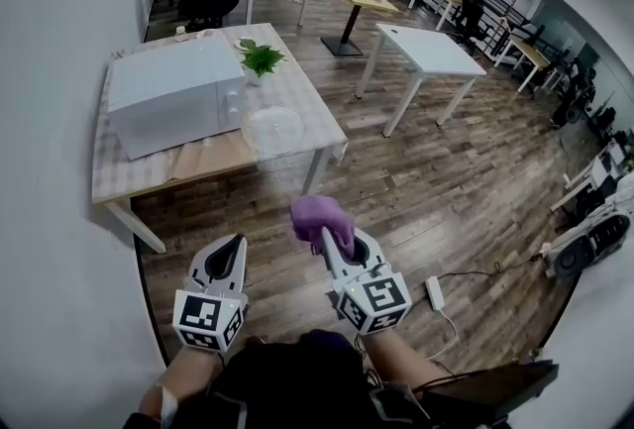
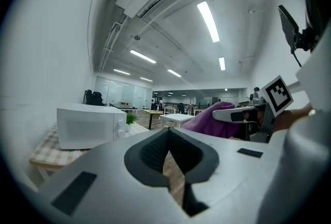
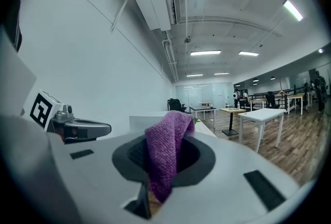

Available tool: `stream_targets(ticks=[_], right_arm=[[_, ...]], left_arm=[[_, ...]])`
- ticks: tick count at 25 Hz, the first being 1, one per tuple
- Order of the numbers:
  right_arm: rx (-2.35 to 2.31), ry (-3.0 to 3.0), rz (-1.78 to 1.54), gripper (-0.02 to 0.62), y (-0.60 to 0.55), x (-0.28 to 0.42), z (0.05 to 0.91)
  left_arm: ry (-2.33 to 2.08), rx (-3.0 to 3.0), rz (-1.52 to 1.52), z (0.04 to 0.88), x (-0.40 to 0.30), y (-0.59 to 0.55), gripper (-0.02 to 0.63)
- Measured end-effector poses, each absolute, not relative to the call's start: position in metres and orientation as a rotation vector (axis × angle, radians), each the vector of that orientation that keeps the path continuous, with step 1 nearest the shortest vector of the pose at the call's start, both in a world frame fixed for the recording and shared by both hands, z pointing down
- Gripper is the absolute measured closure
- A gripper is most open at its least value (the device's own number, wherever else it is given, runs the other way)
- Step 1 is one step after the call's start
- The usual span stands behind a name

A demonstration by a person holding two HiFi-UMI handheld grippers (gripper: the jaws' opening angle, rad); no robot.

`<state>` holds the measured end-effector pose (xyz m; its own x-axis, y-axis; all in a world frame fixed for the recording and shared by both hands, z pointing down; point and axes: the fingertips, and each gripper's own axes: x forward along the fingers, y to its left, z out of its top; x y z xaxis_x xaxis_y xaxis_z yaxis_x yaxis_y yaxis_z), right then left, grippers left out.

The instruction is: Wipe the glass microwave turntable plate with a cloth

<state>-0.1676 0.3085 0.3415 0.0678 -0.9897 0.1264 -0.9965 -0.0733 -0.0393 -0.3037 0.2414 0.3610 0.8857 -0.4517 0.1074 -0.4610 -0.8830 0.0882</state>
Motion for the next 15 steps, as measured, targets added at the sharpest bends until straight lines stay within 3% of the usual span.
stream_targets(ticks=[15], right_arm=[[2.260, -2.132, 0.216, 0.534, 0.256, -0.149, 0.352]], left_arm=[[-0.698, 2.915, 0.120, 0.371, -0.291, 0.196, 0.598]])
